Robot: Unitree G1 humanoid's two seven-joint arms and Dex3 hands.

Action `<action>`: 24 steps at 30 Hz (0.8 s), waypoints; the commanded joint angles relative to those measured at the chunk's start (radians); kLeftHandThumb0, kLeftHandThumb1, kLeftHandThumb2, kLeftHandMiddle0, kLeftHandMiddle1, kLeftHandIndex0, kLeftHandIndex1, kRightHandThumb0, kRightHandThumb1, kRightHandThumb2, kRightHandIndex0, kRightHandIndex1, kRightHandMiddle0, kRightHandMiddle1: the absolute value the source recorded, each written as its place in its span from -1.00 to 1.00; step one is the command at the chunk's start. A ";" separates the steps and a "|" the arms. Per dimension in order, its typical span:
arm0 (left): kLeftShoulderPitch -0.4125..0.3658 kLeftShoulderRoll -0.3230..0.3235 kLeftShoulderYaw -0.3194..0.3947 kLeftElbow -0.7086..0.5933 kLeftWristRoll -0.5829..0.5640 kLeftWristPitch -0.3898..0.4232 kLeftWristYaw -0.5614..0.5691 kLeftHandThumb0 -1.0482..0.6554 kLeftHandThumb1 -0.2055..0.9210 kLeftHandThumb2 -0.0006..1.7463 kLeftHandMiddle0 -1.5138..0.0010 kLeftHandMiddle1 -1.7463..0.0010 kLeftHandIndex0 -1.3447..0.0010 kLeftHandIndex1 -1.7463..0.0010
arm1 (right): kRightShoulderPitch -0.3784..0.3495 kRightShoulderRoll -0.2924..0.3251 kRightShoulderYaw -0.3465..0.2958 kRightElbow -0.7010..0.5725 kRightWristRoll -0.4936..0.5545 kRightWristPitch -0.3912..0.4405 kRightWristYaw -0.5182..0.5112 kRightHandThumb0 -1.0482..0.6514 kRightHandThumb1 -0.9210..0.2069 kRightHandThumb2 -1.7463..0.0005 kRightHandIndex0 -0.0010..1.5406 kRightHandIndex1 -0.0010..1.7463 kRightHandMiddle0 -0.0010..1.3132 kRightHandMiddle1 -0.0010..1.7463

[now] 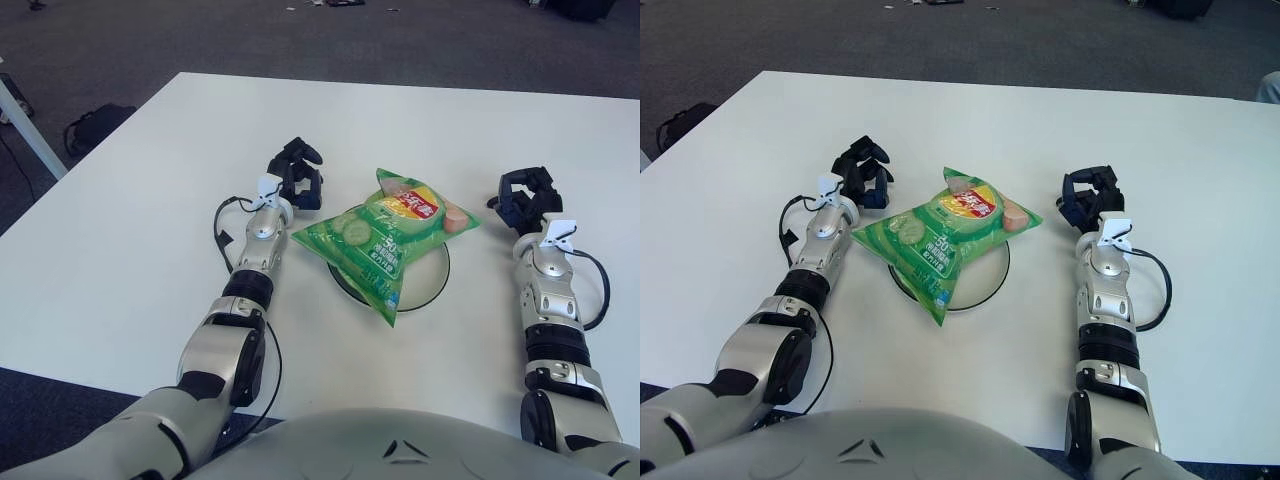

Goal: Put the snack into the plate.

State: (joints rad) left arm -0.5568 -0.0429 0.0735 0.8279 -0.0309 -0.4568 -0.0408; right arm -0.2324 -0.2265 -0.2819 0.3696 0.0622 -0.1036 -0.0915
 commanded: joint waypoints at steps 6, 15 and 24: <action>0.086 -0.002 0.004 0.043 -0.005 0.000 -0.009 0.22 -0.40 0.76 0.16 -1.00 0.07 -1.00 | 0.103 0.041 -0.002 0.067 0.024 0.033 0.022 -0.20 -0.73 0.16 -0.34 0.78 -0.56 1.00; 0.087 -0.002 0.006 0.035 -0.007 0.011 -0.009 0.22 -0.38 0.74 0.17 -1.00 0.08 -1.00 | 0.105 0.046 -0.009 0.066 0.029 0.024 0.026 -0.20 -0.71 0.14 -0.31 0.75 -0.55 1.00; 0.086 -0.002 0.009 0.017 -0.011 0.036 -0.006 0.22 -0.33 0.71 0.20 -1.00 0.11 -1.00 | 0.107 0.055 -0.013 0.061 0.024 -0.001 0.011 -0.21 -0.66 0.09 -0.28 0.75 -0.52 1.00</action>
State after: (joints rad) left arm -0.5520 -0.0432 0.0737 0.8092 -0.0306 -0.4387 -0.0463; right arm -0.2313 -0.2248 -0.2987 0.3691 0.0768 -0.1248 -0.0750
